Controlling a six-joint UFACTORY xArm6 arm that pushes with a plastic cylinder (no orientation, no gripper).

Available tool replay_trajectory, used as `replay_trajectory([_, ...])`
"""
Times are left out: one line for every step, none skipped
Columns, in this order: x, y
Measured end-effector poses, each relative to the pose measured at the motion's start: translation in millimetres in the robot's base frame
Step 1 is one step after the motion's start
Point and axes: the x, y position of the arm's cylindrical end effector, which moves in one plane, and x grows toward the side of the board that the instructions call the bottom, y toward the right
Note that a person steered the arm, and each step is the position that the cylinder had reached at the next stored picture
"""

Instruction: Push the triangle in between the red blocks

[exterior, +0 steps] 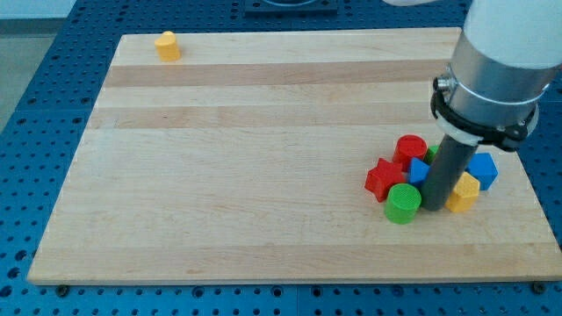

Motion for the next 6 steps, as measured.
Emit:
replay_trajectory([-14,0])
replay_trajectory([-28,0])
replay_trajectory([-42,-1])
replay_trajectory([-51,-10])
replay_trajectory([-44,-11])
replay_trajectory([-33,-22])
